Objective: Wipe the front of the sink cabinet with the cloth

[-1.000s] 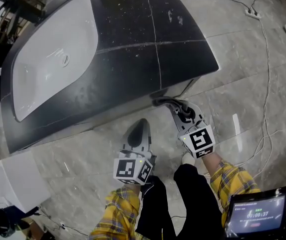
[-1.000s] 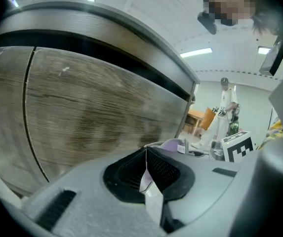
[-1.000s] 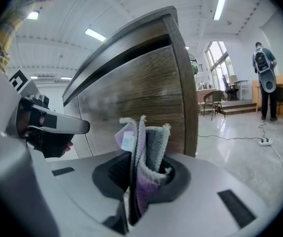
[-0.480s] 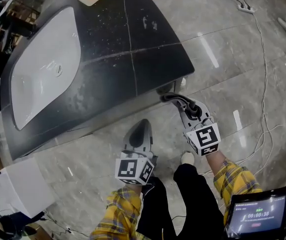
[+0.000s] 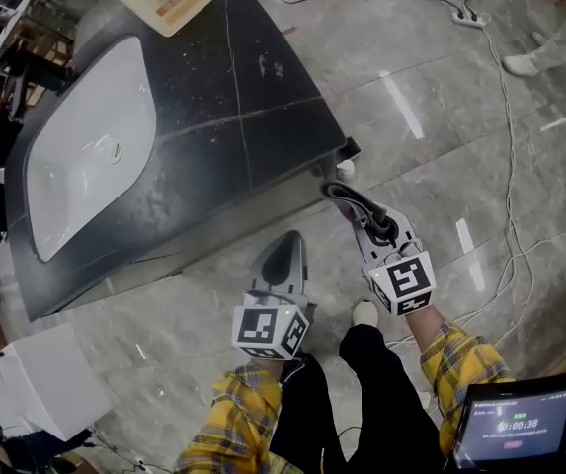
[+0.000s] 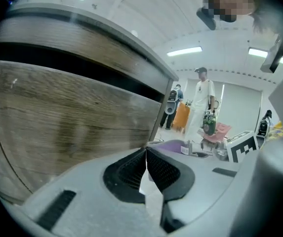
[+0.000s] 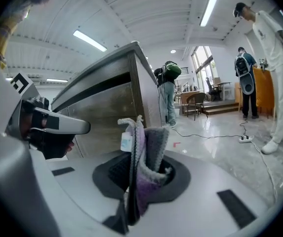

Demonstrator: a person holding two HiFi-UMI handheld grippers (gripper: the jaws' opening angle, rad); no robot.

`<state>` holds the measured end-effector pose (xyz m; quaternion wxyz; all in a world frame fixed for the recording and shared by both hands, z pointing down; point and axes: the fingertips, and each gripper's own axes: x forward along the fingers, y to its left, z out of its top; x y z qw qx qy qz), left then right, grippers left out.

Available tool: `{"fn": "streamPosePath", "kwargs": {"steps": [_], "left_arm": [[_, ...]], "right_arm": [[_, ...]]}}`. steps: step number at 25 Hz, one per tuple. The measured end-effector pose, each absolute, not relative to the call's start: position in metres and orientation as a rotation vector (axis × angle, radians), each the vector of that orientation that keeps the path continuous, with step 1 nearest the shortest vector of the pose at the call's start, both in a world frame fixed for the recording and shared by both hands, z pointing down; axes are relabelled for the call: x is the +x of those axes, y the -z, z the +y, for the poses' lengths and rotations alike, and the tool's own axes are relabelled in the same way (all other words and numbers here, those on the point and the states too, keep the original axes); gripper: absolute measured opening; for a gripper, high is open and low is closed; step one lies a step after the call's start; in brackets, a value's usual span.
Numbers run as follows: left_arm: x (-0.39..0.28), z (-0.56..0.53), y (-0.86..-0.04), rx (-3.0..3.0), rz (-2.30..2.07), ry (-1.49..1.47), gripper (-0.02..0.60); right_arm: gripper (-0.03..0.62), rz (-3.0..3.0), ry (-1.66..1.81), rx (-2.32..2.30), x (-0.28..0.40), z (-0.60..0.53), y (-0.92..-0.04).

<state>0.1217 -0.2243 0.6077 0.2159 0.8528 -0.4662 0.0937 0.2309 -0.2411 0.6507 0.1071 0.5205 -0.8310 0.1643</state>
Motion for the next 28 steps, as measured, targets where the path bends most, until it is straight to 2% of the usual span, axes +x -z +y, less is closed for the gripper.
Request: {"fn": "streamPosePath", "kwargs": {"steps": [12, 28], "left_arm": [[0.131, -0.203, -0.55, 2.431, -1.231, -0.22, 0.006], [0.082, -0.167, -0.448, 2.485, -1.255, -0.135, 0.006]], "right_arm": [[0.043, -2.441, -0.482, 1.583, 0.225, -0.206, -0.589], [0.043, -2.512, -0.435, 1.677, 0.181, -0.17, -0.466]]}}
